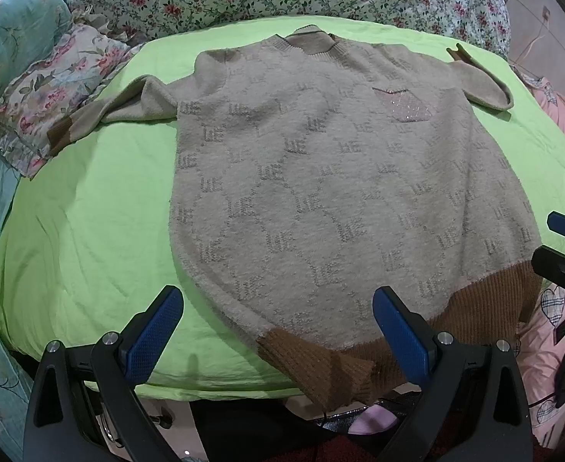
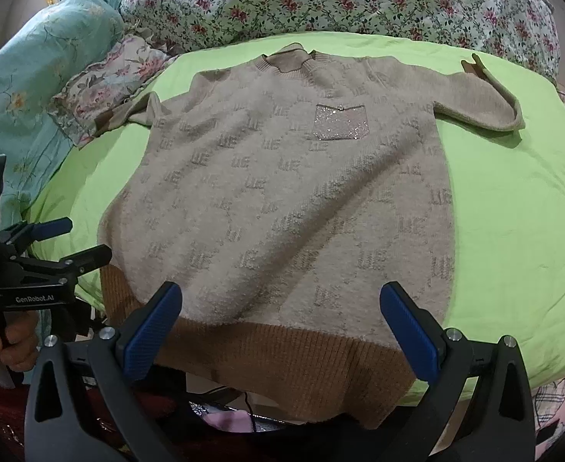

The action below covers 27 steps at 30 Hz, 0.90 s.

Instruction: Fold small clothes

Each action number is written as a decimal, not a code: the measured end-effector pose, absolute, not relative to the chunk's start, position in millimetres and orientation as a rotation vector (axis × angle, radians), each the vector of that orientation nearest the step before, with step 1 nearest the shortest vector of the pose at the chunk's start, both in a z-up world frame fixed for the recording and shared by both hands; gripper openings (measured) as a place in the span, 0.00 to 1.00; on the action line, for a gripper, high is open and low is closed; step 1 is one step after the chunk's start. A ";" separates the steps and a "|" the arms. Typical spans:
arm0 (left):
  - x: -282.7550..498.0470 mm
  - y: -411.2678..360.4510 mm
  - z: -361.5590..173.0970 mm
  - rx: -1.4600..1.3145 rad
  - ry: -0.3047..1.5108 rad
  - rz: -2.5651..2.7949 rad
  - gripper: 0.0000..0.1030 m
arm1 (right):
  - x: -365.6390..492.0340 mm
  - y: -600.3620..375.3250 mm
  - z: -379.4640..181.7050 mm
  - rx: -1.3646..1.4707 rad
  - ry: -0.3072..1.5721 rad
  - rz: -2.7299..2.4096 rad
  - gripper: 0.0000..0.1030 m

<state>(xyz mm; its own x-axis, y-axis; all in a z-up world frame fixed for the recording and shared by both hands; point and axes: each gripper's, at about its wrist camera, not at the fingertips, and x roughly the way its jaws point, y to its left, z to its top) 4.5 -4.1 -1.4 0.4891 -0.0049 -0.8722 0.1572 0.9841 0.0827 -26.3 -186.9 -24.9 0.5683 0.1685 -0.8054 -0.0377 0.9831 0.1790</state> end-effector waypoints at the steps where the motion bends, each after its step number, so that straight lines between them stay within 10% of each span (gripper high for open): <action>1: 5.0 -4.4 -1.6 0.158 1.057 -0.100 0.96 | -26.2 -187.4 -25.0 0.148 0.958 0.121 0.99; 27: 43.0 -7.5 -7.2 0.116 1.095 -0.120 0.96 | -4.4 -257.9 -28.0 0.407 0.915 0.110 0.99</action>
